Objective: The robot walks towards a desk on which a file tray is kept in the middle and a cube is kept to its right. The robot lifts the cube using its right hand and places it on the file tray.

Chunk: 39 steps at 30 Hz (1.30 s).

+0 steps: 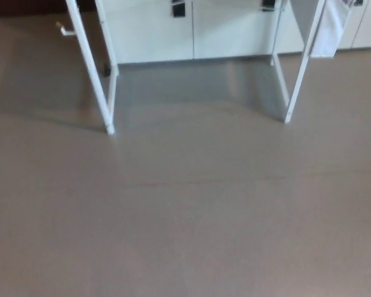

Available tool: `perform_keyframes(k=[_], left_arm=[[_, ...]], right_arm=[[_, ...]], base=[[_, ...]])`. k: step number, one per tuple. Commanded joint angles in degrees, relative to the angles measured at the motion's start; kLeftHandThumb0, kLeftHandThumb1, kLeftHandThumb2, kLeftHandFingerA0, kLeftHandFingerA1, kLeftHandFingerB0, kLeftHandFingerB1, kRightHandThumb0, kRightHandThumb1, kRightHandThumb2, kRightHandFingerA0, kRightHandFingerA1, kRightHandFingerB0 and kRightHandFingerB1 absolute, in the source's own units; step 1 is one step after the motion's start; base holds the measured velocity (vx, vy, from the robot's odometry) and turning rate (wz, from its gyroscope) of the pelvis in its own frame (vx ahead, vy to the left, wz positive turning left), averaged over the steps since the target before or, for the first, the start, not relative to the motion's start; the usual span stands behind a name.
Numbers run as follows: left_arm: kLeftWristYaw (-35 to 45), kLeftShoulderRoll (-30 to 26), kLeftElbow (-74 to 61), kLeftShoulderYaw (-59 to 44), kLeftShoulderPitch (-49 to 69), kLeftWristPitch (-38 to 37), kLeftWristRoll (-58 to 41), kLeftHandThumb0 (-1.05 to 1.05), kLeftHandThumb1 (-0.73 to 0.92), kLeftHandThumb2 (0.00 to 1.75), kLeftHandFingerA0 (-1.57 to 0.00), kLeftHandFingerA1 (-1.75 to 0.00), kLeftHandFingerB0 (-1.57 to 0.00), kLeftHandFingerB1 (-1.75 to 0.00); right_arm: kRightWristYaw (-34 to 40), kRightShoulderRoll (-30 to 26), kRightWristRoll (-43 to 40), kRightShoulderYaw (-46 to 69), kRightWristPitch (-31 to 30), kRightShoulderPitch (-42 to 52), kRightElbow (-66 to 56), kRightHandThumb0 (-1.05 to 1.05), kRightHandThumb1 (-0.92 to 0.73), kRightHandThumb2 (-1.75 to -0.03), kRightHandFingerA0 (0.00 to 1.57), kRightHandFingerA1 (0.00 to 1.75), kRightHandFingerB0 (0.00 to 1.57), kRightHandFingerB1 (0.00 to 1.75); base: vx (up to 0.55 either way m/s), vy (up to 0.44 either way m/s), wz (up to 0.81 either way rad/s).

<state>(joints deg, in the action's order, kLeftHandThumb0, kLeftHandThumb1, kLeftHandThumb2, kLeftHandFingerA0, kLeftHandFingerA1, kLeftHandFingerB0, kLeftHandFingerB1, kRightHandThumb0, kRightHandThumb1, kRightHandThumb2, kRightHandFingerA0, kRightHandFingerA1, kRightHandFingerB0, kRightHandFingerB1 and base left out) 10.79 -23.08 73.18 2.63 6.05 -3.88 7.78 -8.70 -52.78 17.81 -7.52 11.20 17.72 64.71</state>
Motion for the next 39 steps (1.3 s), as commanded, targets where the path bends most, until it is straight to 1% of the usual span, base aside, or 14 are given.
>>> perform_keyframes(k=[1, 4, 5, 6, 17, 18, 20, 21, 25, 26, 27, 31, 32, 39], left_arm=[[0.69, -1.56, -0.81, 0.02, 0.04, -0.27, 0.50, -0.80, 0.77, 0.64, -0.16, -0.62, -0.18, -0.50], [0.89, -1.54, -0.93, -0.11, -0.12, 0.14, 0.39, -0.81, 0.77, 0.64, -0.16, -0.62, -0.18, -0.50], [0.27, -1.37, -0.34, -0.22, -0.32, 0.11, 0.45, -0.83, 0.57, 1.03, -0.19, -0.66, -0.18, -0.60], [-0.21, -1.44, 0.03, 0.39, -0.96, 0.77, 1.21, -0.93, 0.74, 0.65, -0.18, -0.78, -0.16, -0.66], [-0.65, -1.63, 0.70, 1.52, -1.53, -0.06, 2.04, -0.95, 0.77, 0.64, -0.14, -0.85, -0.15, -0.74], [-0.24, -1.83, 0.31, 1.33, -1.18, -0.46, 1.77, -0.86, 0.58, 1.05, -0.21, -0.70, -0.17, -0.62], [-0.12, -1.87, 0.28, 0.86, -0.92, -1.28, 1.37, -0.86, 0.57, 1.05, -0.21, -0.70, -0.18, -0.63], [-0.25, -1.92, 0.32, 1.30, -1.08, -0.80, 1.87, -0.91, 0.78, 0.64, -0.16, -0.80, -0.17, -0.67], [-0.18, -1.86, 0.57, 1.30, -1.56, -0.69, 1.89, -0.94, 0.77, 0.64, -0.13, -0.88, -0.15, -0.75], [-0.57, -1.81, 0.67, 1.49, -1.68, -0.56, 2.13, -0.93, 0.59, 1.10, -0.21, -0.76, -0.15, -0.67], [-0.37, -1.75, 0.66, 1.15, -1.68, -0.30, 1.74, -0.94, 0.77, 0.63, -0.14, -0.87, -0.15, -0.74], [-0.23, -1.84, 0.79, 1.48, -1.66, -0.41, 2.00, -0.96, 0.78, 0.63, -0.13, -0.90, -0.14, -0.78], [-0.54, -1.78, 1.00, 1.44, -1.65, -0.51, 2.03, -0.95, 0.58, 1.10, -0.20, -0.78, -0.15, -0.70], [-0.64, -2.03, 1.05, 1.60, -2.06, -0.41, 2.13, -0.95, 0.58, 1.10, -0.21, -0.78, -0.15, -0.69]], right_arm=[[0.10, 0.03, 0.03, 0.24, 0.13, 0.12, 0.06, -0.81, -0.61, -0.93, 0.12, 0.45, 0.05, 0.27], [0.08, 0.00, 0.00, 0.30, 0.17, 0.08, 0.13, -0.81, -0.61, -0.93, 0.12, 0.45, 0.05, 0.27], [0.08, 0.00, 0.01, 0.31, 0.18, 0.09, 0.13, -0.81, -0.61, -0.93, 0.12, 0.45, 0.05, 0.27], [0.09, 0.13, -0.03, 0.33, 0.16, 0.06, 0.10, -0.81, -0.61, -0.93, 0.12, 0.45, 0.05, 0.27], [0.20, 0.33, -0.16, 0.61, 0.30, 0.39, 0.25, -0.81, -0.61, -0.93, 0.12, 0.45, 0.05, 0.27], [0.19, 0.33, -0.14, 0.63, 0.30, 0.39, 0.25, -0.81, -0.61, -0.93, 0.12, 0.45, 0.05, 0.27], [0.18, 0.38, -0.13, 0.68, 0.30, 0.35, 0.31, -0.81, -0.61, -0.93, 0.12, 0.45, 0.05, 0.27], [0.18, 0.38, -0.13, 0.69, 0.30, 0.34, 0.31, -0.81, -0.61, -0.93, 0.12, 0.45, 0.05, 0.27], [0.23, 0.60, -0.19, 0.73, 0.29, 0.43, 0.44, -0.81, -0.61, -0.93, 0.12, 0.45, 0.05, 0.27], [0.24, 0.61, -0.21, 0.76, 0.30, 0.48, 0.47, -0.81, -0.61, -0.93, 0.12, 0.45, 0.05, 0.27], [0.27, 0.67, -0.23, 0.77, 0.32, 0.60, 0.49, -0.81, -0.61, -0.93, 0.12, 0.45, 0.05, 0.27], [0.29, 0.73, -0.14, 0.87, 0.37, 0.74, 0.57, -0.81, -0.61, -0.93, 0.12, 0.45, 0.05, 0.27], [0.29, 0.73, -0.13, 0.88, 0.38, 0.74, 0.57, -0.81, -0.61, -0.93, 0.12, 0.45, 0.05, 0.27], [0.30, 0.97, -0.17, 0.93, 0.31, 0.69, 0.47, -0.81, -0.61, -0.93, 0.12, 0.45, 0.05, 0.27]], base=[[0.35, 0.058, -0.15], [0.34, 0.048, 0.03], [0.30, 0.028, 0.11], [0.29, -0.008, 0.05], [0.34, -0.160, 0.09], [0.21, -0.146, 0.15], [0.23, -0.117, -0.01], [0.29, -0.087, -0.03], [0.29, -0.023, -0.11], [0.32, 0.057, -0.17], [0.33, 0.059, -0.09], [0.41, 0.107, -0.18], [0.39, 0.111, 0.06], [0.27, -0.052, 0.08]])
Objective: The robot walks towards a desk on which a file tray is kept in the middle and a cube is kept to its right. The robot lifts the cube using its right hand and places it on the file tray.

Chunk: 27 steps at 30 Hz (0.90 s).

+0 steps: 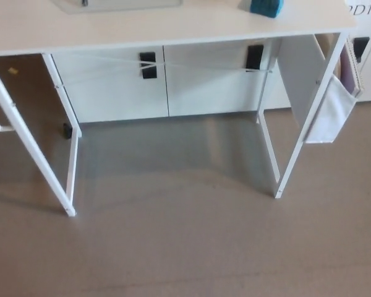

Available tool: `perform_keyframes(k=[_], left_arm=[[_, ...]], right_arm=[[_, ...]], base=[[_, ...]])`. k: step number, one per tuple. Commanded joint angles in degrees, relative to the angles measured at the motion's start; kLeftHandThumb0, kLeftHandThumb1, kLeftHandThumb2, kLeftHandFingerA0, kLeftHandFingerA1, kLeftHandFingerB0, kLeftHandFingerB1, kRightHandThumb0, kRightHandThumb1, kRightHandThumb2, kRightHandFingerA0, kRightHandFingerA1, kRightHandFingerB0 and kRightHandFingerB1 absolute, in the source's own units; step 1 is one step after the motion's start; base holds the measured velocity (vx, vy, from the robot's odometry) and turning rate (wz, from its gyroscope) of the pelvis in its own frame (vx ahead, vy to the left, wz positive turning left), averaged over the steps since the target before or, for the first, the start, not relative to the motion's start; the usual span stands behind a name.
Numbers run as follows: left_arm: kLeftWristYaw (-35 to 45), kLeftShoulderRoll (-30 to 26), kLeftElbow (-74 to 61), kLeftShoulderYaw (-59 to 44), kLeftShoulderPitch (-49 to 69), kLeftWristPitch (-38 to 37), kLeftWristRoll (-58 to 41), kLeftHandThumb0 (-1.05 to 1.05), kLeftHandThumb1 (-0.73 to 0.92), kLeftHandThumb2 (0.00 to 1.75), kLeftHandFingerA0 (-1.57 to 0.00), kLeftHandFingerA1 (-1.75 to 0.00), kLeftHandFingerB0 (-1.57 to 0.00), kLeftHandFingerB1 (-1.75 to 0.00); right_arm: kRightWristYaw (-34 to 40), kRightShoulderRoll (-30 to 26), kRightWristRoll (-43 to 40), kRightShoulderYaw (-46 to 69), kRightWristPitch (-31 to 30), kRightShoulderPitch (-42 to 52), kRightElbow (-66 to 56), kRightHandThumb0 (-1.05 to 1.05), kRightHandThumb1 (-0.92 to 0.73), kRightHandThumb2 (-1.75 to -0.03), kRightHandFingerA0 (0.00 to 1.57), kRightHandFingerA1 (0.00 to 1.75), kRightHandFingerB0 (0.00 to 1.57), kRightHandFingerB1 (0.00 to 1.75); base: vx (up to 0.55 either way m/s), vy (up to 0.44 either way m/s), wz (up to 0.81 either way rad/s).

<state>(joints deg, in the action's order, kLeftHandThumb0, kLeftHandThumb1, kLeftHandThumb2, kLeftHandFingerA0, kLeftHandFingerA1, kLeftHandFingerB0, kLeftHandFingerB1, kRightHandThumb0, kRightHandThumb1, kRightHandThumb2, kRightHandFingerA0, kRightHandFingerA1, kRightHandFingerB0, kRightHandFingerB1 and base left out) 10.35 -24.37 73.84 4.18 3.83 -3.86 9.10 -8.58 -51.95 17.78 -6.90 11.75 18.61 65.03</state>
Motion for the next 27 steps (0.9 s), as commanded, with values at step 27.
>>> perform_keyframes(k=[27], left_arm=[[0.18, -1.45, 0.43, 0.08, -2.20, 0.06, 1.45, -0.95, 0.58, 1.10, -0.21, -0.78, -0.15, -0.69]], right_arm=[[0.32, 1.29, -0.29, 1.00, -0.40, -0.84, 0.48, -0.81, -0.61, -0.93, 0.12, 0.45, 0.05, 0.27]], base=[[0.16, -0.038, 0.06]])
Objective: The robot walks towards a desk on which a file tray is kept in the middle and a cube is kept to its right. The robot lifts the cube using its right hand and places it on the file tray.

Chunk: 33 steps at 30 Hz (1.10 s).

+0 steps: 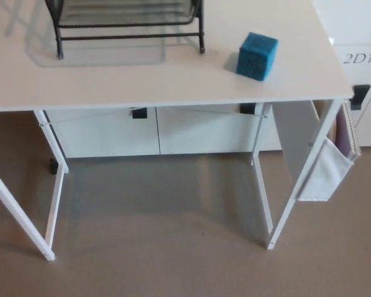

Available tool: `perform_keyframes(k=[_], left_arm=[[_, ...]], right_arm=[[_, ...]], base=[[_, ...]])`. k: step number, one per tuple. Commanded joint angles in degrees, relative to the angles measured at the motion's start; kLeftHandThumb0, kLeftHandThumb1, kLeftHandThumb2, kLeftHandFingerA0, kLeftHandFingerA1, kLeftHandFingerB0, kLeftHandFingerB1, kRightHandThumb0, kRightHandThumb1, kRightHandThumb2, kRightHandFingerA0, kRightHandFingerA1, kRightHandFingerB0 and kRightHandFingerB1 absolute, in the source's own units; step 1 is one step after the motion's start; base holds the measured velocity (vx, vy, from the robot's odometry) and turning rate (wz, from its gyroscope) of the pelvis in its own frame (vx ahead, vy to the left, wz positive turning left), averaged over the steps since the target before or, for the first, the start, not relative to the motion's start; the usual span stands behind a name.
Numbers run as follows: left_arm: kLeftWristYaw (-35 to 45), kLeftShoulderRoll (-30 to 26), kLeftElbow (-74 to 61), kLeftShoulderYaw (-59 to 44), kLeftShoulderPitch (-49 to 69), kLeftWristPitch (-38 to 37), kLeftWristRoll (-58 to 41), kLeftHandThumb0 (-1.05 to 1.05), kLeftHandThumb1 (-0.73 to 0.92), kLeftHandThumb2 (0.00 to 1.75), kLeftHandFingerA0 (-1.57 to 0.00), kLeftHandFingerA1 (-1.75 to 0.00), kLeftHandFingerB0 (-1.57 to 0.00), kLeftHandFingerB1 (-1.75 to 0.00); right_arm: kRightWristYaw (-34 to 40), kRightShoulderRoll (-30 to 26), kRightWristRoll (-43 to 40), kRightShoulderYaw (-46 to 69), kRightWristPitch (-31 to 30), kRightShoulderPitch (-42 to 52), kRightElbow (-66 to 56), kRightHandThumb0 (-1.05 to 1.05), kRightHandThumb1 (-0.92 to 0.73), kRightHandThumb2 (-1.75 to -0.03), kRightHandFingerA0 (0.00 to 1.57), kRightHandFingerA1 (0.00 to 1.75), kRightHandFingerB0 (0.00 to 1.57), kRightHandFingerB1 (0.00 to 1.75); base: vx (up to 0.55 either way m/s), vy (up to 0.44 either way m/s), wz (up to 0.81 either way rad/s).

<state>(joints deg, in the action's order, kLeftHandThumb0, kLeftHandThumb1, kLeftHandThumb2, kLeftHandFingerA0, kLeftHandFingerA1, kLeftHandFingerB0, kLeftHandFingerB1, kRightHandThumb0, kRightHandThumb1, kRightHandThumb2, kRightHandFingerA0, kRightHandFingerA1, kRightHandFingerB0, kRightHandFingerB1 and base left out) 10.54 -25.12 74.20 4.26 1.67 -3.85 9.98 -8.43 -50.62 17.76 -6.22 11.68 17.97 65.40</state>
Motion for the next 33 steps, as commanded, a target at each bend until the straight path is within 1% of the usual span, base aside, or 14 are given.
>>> perform_keyframes(k=[1, 15, 22, 28, 33], left_arm=[[0.01, -0.75, 0.06, -0.04, -0.19, 0.06, 0.61, -0.95, 0.58, 1.10, -0.21, -0.78, -0.15, -0.69], [0.13, -0.87, -0.04, -0.30, -1.16, 0.16, 0.92, -0.95, 0.58, 1.10, -0.21, -0.78, -0.15, -0.69], [0.20, -1.02, -0.06, -0.26, -1.42, 0.20, 0.99, -0.95, 0.58, 1.10, -0.21, -0.78, -0.15, -0.69], [0.25, -1.09, 0.04, -0.23, -1.63, 0.28, 1.05, -0.95, 0.58, 1.10, -0.21, -0.78, -0.15, -0.69], [0.25, -1.09, 0.07, -0.23, -1.64, 0.26, 1.05, -0.95, 0.58, 1.10, -0.21, -0.78, -0.15, -0.69]], right_arm=[[0.19, 0.02, -0.30, 0.35, -0.34, -0.24, 0.09, -0.81, -0.61, -0.93, 0.12, 0.45, 0.05, 0.27], [0.24, 0.23, -0.45, 0.81, -0.33, -0.50, 0.00, -0.81, -0.61, -0.93, 0.12, 0.45, 0.05, 0.27], [0.29, 0.40, -0.52, 0.91, -0.32, -0.44, -0.02, -0.81, -0.61, -0.93, 0.12, 0.45, 0.05, 0.27], [0.28, 0.54, -0.45, 0.94, -0.44, -0.50, -0.05, -0.81, -0.61, -0.93, 0.12, 0.45, 0.05, 0.27], [0.28, 0.54, -0.45, 0.95, -0.44, -0.49, -0.06, -0.81, -0.61, -0.93, 0.12, 0.45, 0.05, 0.27]], base=[[0.16, 0.022, 0.12], [0.21, -0.095, 0.06], [0.24, 0.077, -0.17], [0.39, 0.088, -0.04], [0.07, 0.044, 0.01]])
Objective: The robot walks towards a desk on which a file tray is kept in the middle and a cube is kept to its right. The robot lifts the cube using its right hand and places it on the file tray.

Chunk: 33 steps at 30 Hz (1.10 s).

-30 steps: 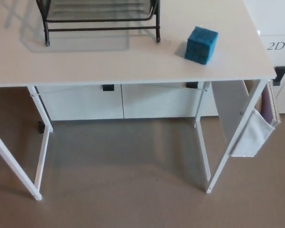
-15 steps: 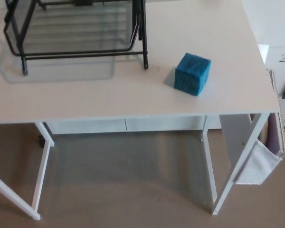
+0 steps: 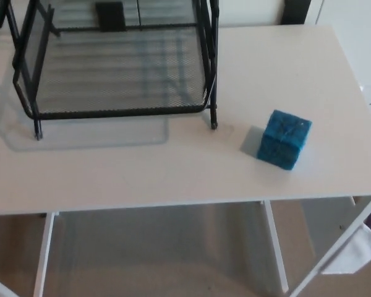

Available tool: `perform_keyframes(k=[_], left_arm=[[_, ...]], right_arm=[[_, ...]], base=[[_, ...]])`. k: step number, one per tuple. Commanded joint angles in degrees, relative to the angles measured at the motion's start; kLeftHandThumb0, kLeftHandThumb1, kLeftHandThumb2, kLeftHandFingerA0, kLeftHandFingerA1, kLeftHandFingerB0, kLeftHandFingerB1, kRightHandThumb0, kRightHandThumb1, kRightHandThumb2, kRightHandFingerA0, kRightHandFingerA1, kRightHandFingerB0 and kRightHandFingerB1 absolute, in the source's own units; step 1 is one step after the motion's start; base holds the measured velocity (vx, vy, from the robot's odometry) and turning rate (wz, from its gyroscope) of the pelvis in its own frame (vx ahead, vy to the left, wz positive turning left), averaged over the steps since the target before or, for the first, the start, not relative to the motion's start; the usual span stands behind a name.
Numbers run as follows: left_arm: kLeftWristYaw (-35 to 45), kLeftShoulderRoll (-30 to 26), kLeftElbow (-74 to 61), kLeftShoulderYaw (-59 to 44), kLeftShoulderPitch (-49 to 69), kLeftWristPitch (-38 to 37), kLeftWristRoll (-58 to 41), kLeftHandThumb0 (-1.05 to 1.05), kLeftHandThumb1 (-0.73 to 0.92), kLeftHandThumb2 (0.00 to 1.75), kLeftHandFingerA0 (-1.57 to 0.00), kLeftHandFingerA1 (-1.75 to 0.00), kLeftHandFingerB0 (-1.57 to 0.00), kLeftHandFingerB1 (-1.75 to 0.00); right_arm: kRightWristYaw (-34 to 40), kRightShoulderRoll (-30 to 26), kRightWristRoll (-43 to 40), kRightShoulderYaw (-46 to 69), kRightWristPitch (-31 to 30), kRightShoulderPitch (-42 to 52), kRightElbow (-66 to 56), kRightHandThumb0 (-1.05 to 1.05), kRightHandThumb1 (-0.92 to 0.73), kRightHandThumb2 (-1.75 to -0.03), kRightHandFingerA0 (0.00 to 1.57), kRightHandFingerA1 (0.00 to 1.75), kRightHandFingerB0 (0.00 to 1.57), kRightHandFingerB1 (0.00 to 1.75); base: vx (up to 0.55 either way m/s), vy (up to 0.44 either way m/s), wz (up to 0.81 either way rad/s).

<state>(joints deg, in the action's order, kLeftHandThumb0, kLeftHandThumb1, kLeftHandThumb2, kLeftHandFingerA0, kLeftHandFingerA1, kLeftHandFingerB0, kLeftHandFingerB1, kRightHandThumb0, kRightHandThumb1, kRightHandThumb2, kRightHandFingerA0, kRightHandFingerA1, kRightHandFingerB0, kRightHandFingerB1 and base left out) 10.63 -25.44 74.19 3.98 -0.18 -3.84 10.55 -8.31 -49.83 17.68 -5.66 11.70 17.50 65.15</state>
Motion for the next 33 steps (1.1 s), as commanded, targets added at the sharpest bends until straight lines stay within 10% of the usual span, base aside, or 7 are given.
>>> perform_keyframes(k=[1, 15, 16, 18, 19, 22, 33], left_arm=[[0.17, -0.69, 0.11, 0.10, 0.30, 0.28, 0.53, -0.95, 0.58, 1.10, -0.21, -0.78, -0.15, -0.69], [0.23, -1.06, 0.18, -0.03, 0.43, 0.36, 0.54, -0.95, 0.58, 1.10, -0.21, -0.78, -0.15, -0.69], [0.85, -1.40, -1.21, -3.82, 1.24, 0.63, -3.37, -0.53, 0.41, 0.79, -0.27, -0.52, -0.38, -0.52], [0.92, -1.46, -1.21, -9.81, 1.30, 0.61, -8.62, -0.71, 0.44, 0.54, -0.43, -0.68, -0.55, -0.50], [0.59, -1.62, 0.93, -10.35, 0.85, -0.29, -7.60, -0.84, 0.43, 1.38, -0.38, -0.88, 0.00, -0.71], [1.34, -2.63, -0.03, -14.06, 0.74, 0.09, -9.10, -0.74, 0.55, 1.44, -0.35, -0.89, 0.00, -0.73], [1.79, -3.53, -1.45, -15.99, 1.71, -1.37, -8.33, -1.05, 0.55, 1.39, -0.52, -1.00, -0.25, -0.83]], right_arm=[[0.13, -0.32, -0.37, 0.39, -0.45, 0.12, 0.22, -0.81, -0.61, -0.93, 0.12, 0.45, 0.05, 0.27], [0.12, 0.20, -0.01, 0.06, -0.77, -0.36, 0.26, -0.81, -0.61, -0.93, 0.12, 0.45, 0.05, 0.27], [0.17, 0.41, 0.03, -0.04, -0.81, -0.35, 0.28, -0.81, -0.61, -0.93, 0.12, 0.45, 0.05, 0.27], [0.20, 0.50, 0.04, -0.12, -0.82, -0.34, 0.29, -0.81, -0.61, -0.93, 0.12, 0.45, 0.05, 0.27], [-3.53, -0.78, -7.36, 6.53, 2.57, 0.80, -3.11, -0.96, -0.59, -0.93, 0.41, 0.53, 0.10, 0.37], [-11.59, 2.01, -15.04, 14.83, -2.26, -7.56, 3.46, -0.62, -0.66, -0.60, 0.43, 0.39, 0.06, 0.26], [-18.82, 3.56, -21.54, 27.08, -1.97, -10.02, 3.32, -0.52, -0.45, -0.82, 0.32, 0.56, 0.00, 0.23]], base=[[0.00, 0.000, 0.00], [0.03, -0.086, 0.05], [0.01, 0.086, -0.09], [0.02, 0.116, -0.09], [-0.01, 0.140, -0.02], [0.09, 0.186, 0.05], [0.02, 0.036, 0.02]])
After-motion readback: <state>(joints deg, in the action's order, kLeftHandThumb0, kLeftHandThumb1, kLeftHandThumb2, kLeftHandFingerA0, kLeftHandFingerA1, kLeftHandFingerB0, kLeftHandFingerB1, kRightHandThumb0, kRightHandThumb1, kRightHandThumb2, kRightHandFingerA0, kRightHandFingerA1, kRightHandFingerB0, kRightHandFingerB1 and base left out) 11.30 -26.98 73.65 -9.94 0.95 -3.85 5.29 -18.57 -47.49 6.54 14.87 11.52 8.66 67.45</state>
